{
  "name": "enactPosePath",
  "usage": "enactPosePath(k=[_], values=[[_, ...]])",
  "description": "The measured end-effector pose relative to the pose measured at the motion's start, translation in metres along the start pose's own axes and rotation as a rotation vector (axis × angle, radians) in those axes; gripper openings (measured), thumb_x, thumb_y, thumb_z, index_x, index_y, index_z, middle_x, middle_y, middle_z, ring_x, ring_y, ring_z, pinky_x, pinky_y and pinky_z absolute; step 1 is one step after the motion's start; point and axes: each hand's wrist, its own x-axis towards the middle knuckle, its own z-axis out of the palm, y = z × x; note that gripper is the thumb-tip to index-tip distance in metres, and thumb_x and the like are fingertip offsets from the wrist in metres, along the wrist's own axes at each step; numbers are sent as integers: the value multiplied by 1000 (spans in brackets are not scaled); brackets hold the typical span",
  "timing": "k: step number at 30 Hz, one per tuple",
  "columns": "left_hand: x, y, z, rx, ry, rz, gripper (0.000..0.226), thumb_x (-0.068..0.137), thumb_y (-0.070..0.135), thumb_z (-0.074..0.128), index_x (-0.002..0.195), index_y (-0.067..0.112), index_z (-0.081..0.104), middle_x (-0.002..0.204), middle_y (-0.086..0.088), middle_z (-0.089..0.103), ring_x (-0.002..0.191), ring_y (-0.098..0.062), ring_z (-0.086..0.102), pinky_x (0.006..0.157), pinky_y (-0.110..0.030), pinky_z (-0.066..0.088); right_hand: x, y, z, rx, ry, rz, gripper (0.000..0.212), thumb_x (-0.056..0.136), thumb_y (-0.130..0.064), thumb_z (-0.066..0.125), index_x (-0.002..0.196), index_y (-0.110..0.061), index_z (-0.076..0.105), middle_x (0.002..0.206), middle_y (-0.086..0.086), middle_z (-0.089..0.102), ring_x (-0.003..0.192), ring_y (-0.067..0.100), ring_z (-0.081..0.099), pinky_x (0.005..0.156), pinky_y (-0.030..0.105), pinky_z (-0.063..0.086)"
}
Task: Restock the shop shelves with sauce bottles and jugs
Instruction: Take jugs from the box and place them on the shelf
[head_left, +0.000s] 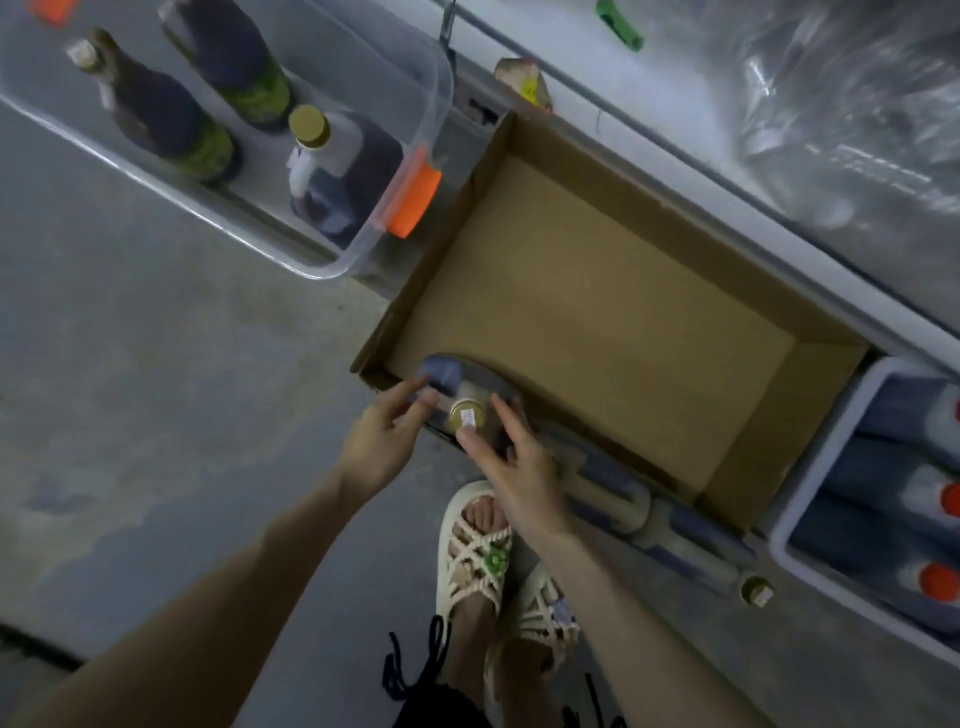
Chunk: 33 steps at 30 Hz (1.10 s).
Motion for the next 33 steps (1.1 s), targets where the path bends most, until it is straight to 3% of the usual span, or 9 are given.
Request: enactPosePath(k=[4,8,11,13,16,21,24,28,33], values=[[8,-7,2,-12,6,8,45,98,40,43,140,24,46,140,3,47,122,-8,45,100,-24,35,7,1,1,-93,2,-8,59,94,-42,53,148,-30,32,161,-7,11,146,9,14,91,1,18],[24,-4,1,85,-33,48,44,98,42,40,139,25,46,135,-2,44,114,-3,37,94,-19,27,18,-4,-2,-126,-15,-44,58,96,-42,49,149,-32,28,162,-4,8,147,8,8,99,9,17],[36,5,0,116,-65,68,46,97,47,36,137,27,46,131,0,44,122,-9,34,96,-23,27,31,-11,-7,-133,27,-73,57,97,-44,45,150,-28,29,160,-3,17,146,11,17,98,9,21],[48,15,-1,121,-75,78,45,97,52,35,134,29,47,126,2,44,120,-11,38,97,-29,33,45,-18,-10,-134,86,-127,54,98,-43,43,147,-22,36,153,-2,33,139,10,31,98,7,24],[71,32,-2,116,-68,133,39,95,57,36,116,30,53,116,-3,54,107,-16,51,94,-37,43,69,-33,-19,-93,121,-216,42,100,-37,43,136,-17,51,123,-13,51,113,-3,45,81,-6,27],[98,49,7,77,-72,189,37,97,45,43,113,13,54,101,-2,55,86,-7,51,74,-20,41,111,-42,-37,1,84,-217,42,100,-43,39,134,-21,51,114,-17,53,91,-12,52,73,-4,36],[113,47,15,3,-34,156,42,95,51,45,108,12,52,93,2,55,81,-5,51,72,-25,41,131,-39,-41,16,64,-190,47,95,-52,39,132,-24,49,108,-18,55,90,-12,53,68,1,41],[128,50,22,-30,-10,172,32,94,52,45,91,21,50,83,6,52,76,-8,52,67,-24,39,144,-29,-42,40,94,-201,54,83,-62,48,124,-26,48,116,-3,59,100,9,59,71,15,48],[117,57,29,-75,36,207,25,95,47,47,84,25,49,81,7,53,71,-5,51,59,-17,40,141,-34,-54,-41,99,-262,28,94,-49,47,112,-27,50,98,-10,57,86,1,55,55,1,40]])
